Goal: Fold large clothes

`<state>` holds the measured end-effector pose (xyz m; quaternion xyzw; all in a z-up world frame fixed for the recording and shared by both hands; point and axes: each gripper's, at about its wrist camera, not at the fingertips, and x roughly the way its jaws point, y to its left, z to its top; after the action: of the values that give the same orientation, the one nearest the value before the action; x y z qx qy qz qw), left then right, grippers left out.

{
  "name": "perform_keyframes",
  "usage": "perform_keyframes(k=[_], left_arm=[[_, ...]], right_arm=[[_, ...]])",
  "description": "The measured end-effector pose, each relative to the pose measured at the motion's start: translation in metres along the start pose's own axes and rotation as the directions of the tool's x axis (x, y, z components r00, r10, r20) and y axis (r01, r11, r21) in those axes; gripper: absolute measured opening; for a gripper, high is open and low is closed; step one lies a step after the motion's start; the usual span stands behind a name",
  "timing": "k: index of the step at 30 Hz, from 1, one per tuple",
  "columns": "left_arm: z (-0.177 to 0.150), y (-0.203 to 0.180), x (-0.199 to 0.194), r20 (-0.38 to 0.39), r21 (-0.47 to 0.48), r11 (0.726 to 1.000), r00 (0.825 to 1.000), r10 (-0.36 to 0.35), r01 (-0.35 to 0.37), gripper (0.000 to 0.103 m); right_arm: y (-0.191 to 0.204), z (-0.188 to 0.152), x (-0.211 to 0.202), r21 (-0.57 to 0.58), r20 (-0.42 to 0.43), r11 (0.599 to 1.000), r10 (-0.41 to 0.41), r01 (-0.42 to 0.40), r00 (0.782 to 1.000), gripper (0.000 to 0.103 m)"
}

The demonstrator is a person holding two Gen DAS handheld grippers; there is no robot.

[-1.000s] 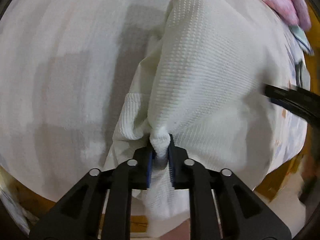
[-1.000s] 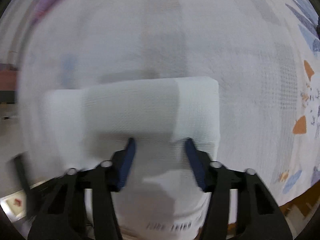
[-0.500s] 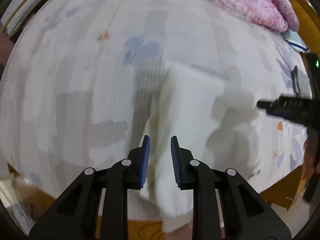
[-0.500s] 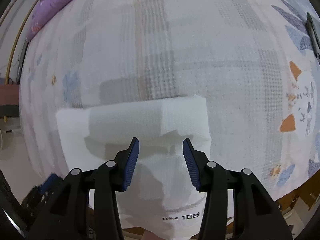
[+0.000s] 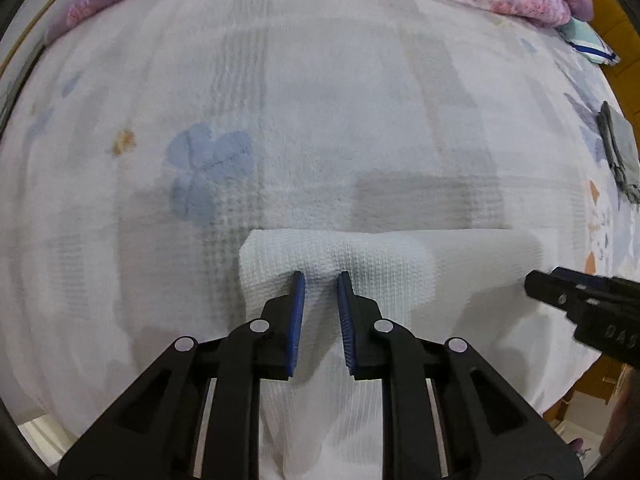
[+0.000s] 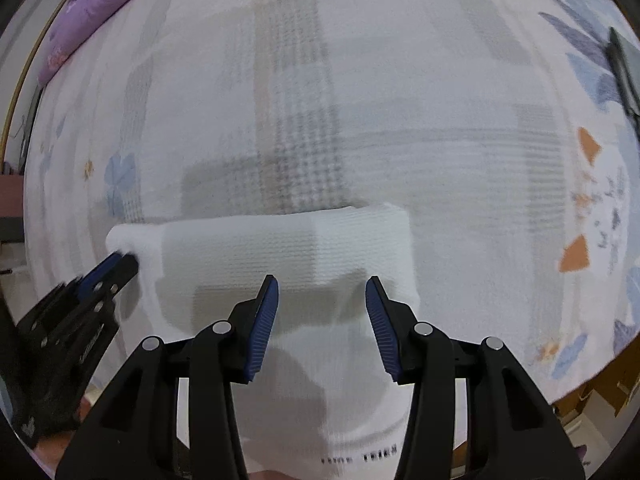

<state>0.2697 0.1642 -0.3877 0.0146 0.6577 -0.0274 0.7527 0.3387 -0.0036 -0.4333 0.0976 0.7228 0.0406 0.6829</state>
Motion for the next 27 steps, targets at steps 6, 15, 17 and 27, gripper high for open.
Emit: perform_keyframes(k=[6,15,17,27], left_arm=[[0.009,0.008,0.027,-0.02,0.004,0.999,0.999,-0.039,0.039,0.018],[-0.035,0.018,0.006,-0.083,-0.034,0.999,0.996,-0.044,0.041,0.018],[-0.064,0.023,0.016,-0.134,-0.051,0.998,0.99,-0.041,0.034,0.018],[-0.166,0.012,0.009,-0.181,-0.063,0.997,0.983,0.026,-0.038,0.019]], right_arm=[[0.0,0.017,0.03,0.078,-0.045,0.996,-0.035,0.038,0.998,0.044],[0.007,-0.016,0.018,-0.044,-0.093,0.998,-0.054,0.05,0.994,0.045],[0.012,-0.043,0.017,-0.113,-0.073,0.989,-0.099,0.09,0.992,0.045],[0.0,-0.185,0.045,-0.2,-0.114,0.971,-0.155,0.13,0.981,0.045]])
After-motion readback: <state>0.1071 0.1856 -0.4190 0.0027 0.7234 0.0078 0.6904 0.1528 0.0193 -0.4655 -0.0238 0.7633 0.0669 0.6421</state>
